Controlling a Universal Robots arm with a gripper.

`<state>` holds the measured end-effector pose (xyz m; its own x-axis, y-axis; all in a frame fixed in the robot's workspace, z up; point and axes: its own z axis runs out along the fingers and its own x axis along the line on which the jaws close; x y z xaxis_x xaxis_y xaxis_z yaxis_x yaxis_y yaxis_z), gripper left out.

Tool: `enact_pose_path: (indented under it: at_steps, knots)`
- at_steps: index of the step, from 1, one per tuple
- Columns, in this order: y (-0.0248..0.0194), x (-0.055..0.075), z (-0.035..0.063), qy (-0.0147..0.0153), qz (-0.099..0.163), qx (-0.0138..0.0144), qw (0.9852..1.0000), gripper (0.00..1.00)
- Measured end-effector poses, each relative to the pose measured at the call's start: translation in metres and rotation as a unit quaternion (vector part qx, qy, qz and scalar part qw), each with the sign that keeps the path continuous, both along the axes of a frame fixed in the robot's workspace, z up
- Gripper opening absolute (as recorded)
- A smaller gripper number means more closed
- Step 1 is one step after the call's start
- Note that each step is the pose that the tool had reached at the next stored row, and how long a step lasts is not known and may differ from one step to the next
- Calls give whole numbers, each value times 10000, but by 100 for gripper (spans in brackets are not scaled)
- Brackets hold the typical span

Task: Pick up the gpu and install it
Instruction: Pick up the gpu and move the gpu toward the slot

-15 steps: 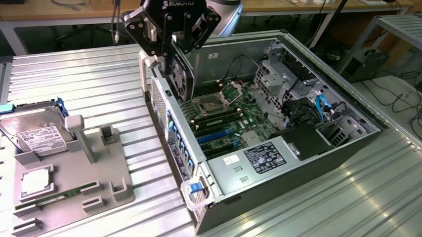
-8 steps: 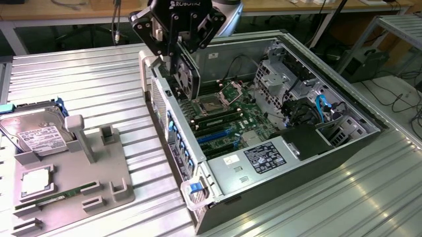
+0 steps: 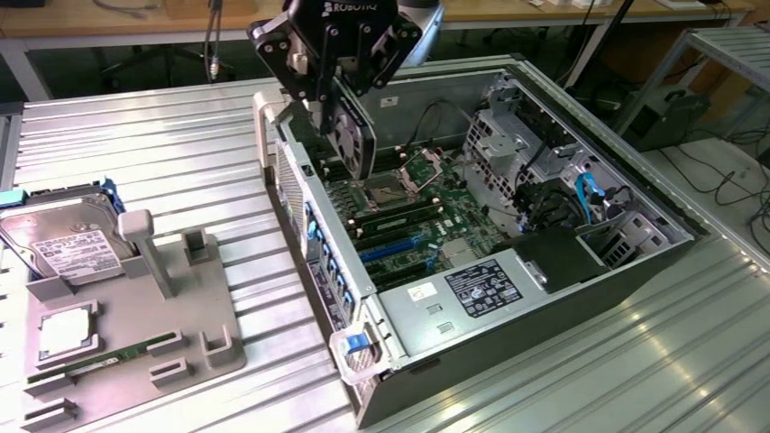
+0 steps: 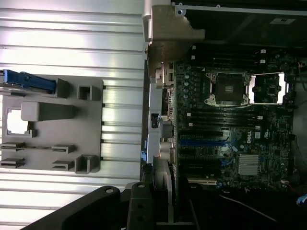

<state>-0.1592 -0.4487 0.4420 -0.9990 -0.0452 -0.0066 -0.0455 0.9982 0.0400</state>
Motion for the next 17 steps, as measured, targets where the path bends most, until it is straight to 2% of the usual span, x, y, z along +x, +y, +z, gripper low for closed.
enact_pose_path:
  at_steps: [17]
  knots:
    - [0,202,-8,0,29,0,10000,29]
